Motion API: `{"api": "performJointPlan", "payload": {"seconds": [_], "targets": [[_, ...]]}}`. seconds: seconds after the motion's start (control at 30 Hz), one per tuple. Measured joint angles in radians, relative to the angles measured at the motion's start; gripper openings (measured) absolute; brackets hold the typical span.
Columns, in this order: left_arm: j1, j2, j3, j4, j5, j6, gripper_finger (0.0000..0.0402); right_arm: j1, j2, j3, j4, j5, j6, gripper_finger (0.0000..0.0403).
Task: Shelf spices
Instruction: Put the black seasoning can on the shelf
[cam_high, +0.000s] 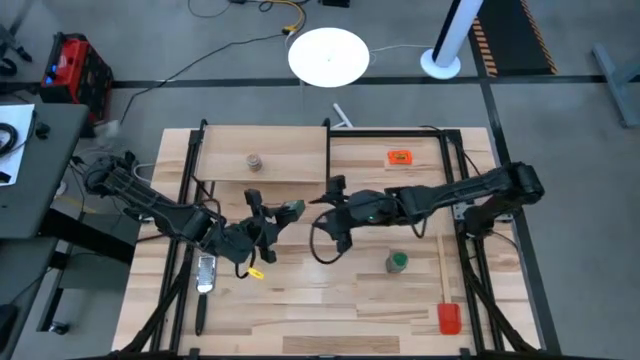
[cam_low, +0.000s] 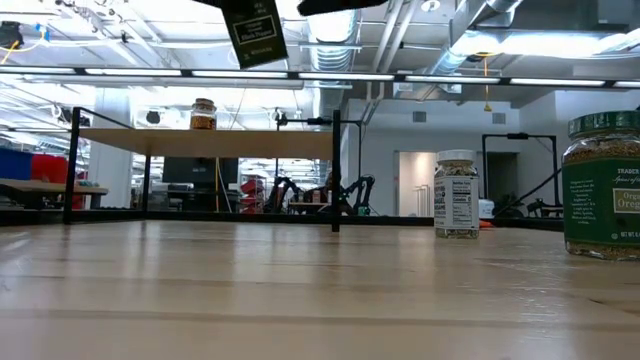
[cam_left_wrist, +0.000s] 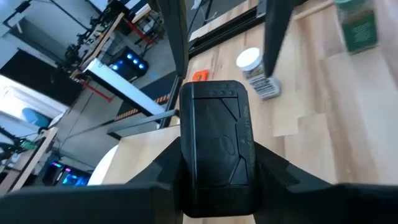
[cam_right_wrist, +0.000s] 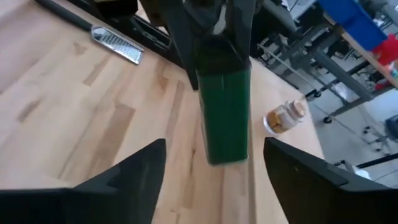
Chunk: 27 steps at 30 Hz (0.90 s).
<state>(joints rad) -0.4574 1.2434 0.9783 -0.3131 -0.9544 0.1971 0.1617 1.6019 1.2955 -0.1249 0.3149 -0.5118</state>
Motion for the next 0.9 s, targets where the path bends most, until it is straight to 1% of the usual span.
{"api": "performJointPlan", "payload": {"seconds": [0.1, 0.17, 0.2, 0.3, 0.37, 0.4, 0.53, 0.6, 0.77, 0.83, 0.9], "targets": [[0.021, 0.000, 0.000, 0.013, 0.017, 0.029, 0.0101, -0.026, 0.025, 0.028, 0.002, -0.002, -0.042, 0.0289], [0.033, 0.000, 0.000, 0.040, 0.062, 0.060, 0.0101, -0.047, 0.040, 0.042, 0.000, -0.015, -0.062, 0.0291], [0.039, 0.000, 0.000, 0.052, 0.077, 0.074, 0.0101, -0.060, 0.043, 0.044, -0.001, -0.037, -0.068, 0.0291], [0.056, 0.000, 0.000, 0.091, 0.090, 0.122, 0.0101, -0.101, 0.042, 0.048, 0.001, -0.145, -0.072, 0.0292], [0.068, 0.000, 0.000, 0.095, 0.101, 0.154, 0.0101, -0.125, 0.041, 0.049, 0.008, -0.194, -0.069, 0.0292], [0.074, 0.000, 0.000, 0.098, 0.123, 0.164, 0.0101, -0.135, 0.040, 0.049, 0.008, -0.216, -0.069, 0.0292], [0.105, 0.000, 0.000, 0.125, 0.146, 0.173, 0.0101, -0.178, 0.039, 0.049, 0.006, -0.362, -0.069, 0.0291], [0.121, 0.000, 0.000, 0.130, 0.145, 0.185, 0.0101, -0.194, 0.038, 0.049, 0.007, -0.409, -0.072, 0.0290], [0.151, 0.000, 0.000, 0.141, 0.146, 0.192, 0.0101, -0.205, 0.038, 0.049, 0.043, -0.421, -0.106, 0.0285], [0.159, 0.000, 0.000, 0.141, 0.148, 0.191, 0.0101, -0.204, 0.038, 0.049, 0.066, -0.423, -0.124, 0.0273], [0.165, 0.000, 0.000, 0.143, 0.168, 0.188, 0.0101, -0.204, 0.038, 0.049, 0.079, -0.424, -0.135, 0.0251]]}}
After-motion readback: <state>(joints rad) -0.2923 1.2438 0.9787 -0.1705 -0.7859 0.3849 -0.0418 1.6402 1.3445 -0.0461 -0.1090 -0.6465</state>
